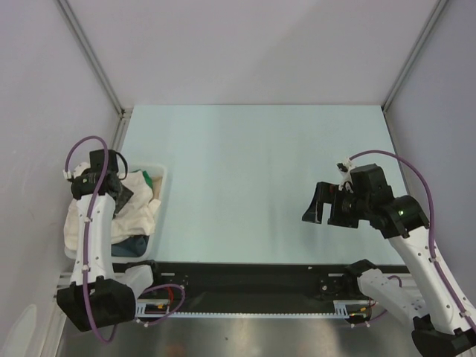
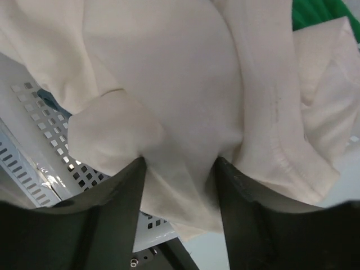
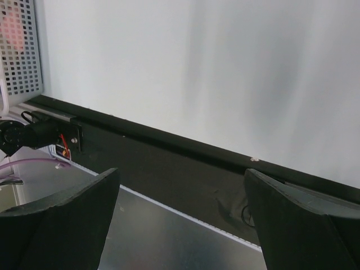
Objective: Fold and stack the t-shirts
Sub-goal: Grab the tshirt from the pile, then move the tshirt to the center of the board
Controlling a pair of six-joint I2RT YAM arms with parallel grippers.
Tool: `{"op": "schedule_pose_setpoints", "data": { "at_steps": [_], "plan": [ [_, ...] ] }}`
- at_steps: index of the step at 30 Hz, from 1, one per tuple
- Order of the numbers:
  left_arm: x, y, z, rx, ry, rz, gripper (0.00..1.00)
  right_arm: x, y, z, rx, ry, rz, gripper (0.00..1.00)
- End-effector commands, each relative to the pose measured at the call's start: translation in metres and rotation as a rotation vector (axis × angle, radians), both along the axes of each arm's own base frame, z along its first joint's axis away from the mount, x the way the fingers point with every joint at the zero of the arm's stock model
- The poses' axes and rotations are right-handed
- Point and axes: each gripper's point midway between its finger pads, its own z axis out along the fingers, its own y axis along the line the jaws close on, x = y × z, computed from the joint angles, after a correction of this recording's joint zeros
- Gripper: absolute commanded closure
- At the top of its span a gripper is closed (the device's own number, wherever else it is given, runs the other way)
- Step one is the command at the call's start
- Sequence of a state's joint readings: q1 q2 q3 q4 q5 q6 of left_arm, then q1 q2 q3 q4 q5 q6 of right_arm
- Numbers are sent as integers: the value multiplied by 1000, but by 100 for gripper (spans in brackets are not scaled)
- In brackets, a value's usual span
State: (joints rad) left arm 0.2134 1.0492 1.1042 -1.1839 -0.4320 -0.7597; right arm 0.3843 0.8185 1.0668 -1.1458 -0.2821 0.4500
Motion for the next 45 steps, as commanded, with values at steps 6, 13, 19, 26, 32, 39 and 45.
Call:
{"op": "schedule_pose_setpoints", "data": {
  "at_steps": [6,13,19,26,32,39,45],
  "plan": [
    [20,13,46,44,-156,-1,100,8,9,17,35,-55,45,0],
    [17,-43,158,-62,-610,-198,100,7,16,22,67,-38,69,0],
    [4,-117,298,-182,-1002,-577,99,13,17,26,53,-54,78,0],
    [-29,-178,378,-347,-1208,-878,100,25,16,35,45,-88,51,0],
    [-15,-210,379,-506,-1159,-1093,100,33,16,32,31,-87,34,0],
    [37,-303,339,-607,-981,-1227,100,42,16,37,12,-76,14,0],
    [17,-381,308,-652,-858,-1363,100,39,1,48,-34,-98,-42,0]
  ]
}}
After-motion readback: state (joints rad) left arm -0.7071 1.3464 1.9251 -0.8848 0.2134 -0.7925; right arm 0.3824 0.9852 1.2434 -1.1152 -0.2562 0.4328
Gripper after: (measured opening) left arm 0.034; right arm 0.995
